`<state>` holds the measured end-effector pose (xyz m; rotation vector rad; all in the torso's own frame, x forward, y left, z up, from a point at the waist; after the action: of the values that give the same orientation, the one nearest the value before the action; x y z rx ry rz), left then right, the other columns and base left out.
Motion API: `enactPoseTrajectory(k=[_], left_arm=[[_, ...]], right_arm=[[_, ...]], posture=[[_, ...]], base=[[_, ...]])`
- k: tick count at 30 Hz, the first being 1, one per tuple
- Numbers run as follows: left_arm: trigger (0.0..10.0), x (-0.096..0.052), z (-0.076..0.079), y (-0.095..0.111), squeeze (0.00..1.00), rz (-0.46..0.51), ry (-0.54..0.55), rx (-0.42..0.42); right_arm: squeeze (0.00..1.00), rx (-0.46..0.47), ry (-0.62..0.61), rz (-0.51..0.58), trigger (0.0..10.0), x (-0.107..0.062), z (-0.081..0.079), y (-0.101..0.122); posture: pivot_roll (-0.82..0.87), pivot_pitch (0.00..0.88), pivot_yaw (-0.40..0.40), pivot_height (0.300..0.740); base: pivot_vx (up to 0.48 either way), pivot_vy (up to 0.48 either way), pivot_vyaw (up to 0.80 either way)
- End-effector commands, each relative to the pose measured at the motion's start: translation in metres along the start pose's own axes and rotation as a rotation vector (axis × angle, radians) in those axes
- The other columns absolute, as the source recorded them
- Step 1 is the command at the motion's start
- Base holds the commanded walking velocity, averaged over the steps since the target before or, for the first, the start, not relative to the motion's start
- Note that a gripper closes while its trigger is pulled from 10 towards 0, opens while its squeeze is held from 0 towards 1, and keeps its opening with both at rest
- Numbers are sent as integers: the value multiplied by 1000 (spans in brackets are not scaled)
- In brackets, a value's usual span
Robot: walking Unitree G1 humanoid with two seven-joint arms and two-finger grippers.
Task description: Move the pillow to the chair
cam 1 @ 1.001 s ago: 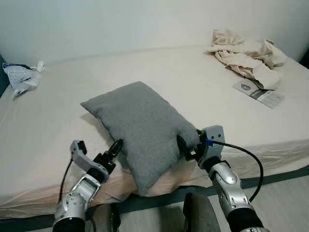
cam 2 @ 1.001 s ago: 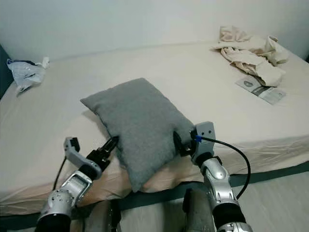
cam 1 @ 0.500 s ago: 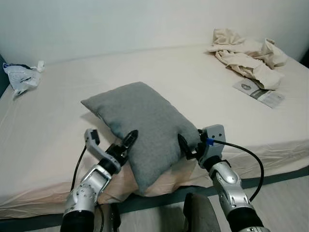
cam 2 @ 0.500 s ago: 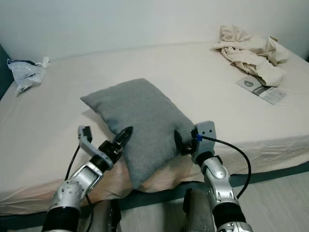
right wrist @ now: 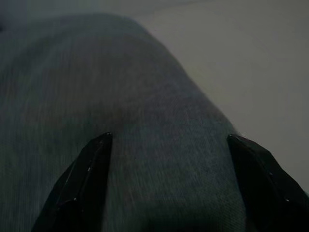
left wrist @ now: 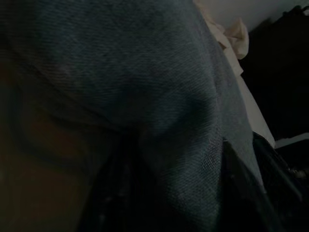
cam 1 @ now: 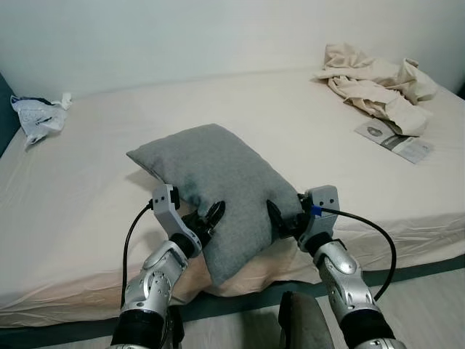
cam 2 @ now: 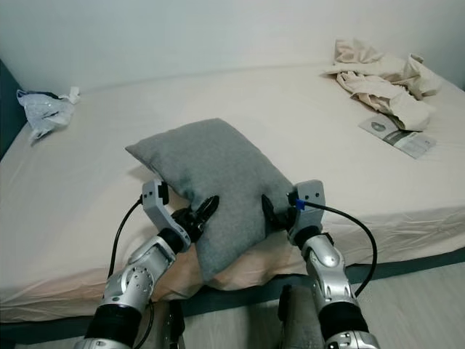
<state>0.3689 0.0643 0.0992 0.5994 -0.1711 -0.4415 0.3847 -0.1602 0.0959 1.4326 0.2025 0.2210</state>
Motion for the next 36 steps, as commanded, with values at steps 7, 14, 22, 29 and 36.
enactPoseTrajectory(k=[7,14,22,29,36], left_arm=[[0,-7,8,8,0,-11,-117,-137],[0,-23,21,7,0,-172,-269,-129],[0,-45,26,-2,0,-381,-372,-154],[0,-59,44,-1,0,-467,-477,-223],[0,-60,44,-15,0,-517,-468,-212]], right_arm=[[0,258,-125,11,10000,0,60,14],[1000,356,-91,9,10000,-8,72,10],[1000,350,-24,-40,10000,-12,77,6],[1000,370,10,-107,10000,-12,73,-6],[1000,510,215,-258,10000,-20,23,-36]], posture=[[32,126,45,550],[44,126,31,550],[42,125,31,550],[42,126,31,550],[42,131,36,550]], base=[[0,0,0],[0,0,0],[0,0,0],[0,0,0],[0,0,0]])
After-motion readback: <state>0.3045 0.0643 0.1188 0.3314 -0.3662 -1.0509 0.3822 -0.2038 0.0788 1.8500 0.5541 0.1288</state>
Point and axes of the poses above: a point about 5 cm out from each wrist's last joint towards the gripper, its own x axis pointing out of the wrist towards the gripper, its own y axis along the axis of the wrist's last joint, z = x × y, the point moved 6 cm from there along x, pointing out of the wrist towards the gripper, and after that the axes turned 14 degrees about -x, right-handed, at the moved point
